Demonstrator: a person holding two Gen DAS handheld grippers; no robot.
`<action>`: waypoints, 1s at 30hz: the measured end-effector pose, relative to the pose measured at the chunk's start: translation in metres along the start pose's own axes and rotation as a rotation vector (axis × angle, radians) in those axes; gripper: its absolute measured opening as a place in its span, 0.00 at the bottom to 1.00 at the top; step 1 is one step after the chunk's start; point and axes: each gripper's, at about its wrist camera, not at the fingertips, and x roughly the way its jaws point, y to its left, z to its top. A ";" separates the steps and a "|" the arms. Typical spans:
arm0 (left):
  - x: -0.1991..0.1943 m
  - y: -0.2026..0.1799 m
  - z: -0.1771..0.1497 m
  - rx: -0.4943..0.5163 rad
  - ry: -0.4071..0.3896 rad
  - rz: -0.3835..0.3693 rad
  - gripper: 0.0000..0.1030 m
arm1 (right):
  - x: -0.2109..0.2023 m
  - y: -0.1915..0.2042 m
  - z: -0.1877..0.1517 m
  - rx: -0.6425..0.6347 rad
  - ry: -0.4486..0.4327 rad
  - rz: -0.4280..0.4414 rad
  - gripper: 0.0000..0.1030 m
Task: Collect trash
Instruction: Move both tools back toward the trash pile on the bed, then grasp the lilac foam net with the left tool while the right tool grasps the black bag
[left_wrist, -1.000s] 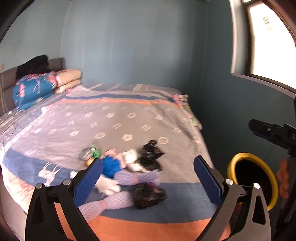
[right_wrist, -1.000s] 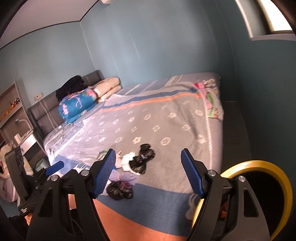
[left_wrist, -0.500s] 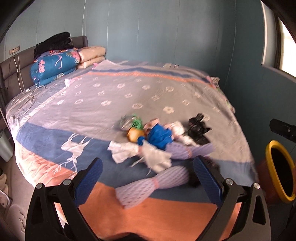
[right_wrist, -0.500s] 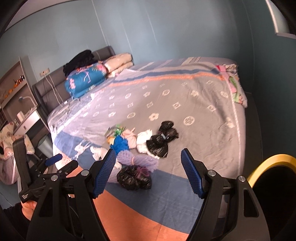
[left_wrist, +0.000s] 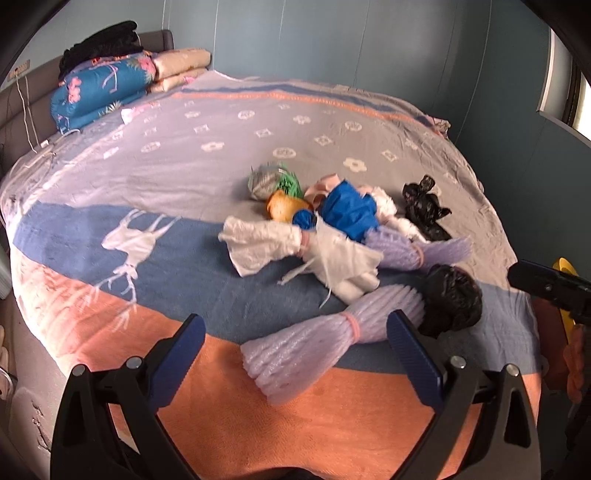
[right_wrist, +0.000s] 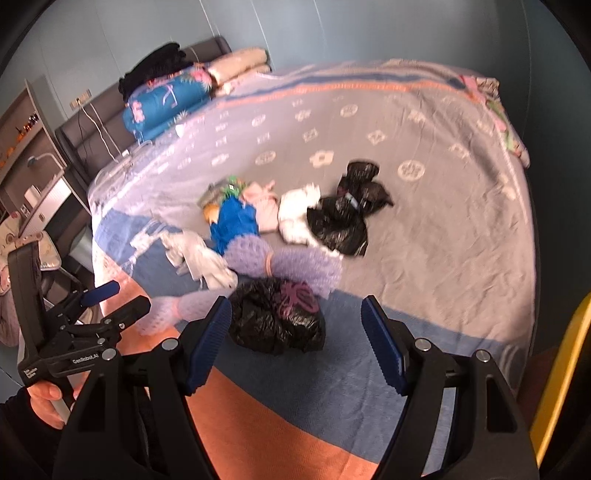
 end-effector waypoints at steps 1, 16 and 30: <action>0.003 0.000 -0.001 0.001 0.007 -0.003 0.92 | 0.006 0.000 -0.001 -0.001 0.013 -0.003 0.68; 0.038 0.000 -0.004 0.026 0.073 -0.043 0.74 | 0.049 -0.001 -0.003 -0.014 0.104 0.002 0.63; 0.035 -0.010 -0.007 0.078 0.058 -0.069 0.28 | 0.060 0.014 0.002 -0.048 0.114 0.041 0.37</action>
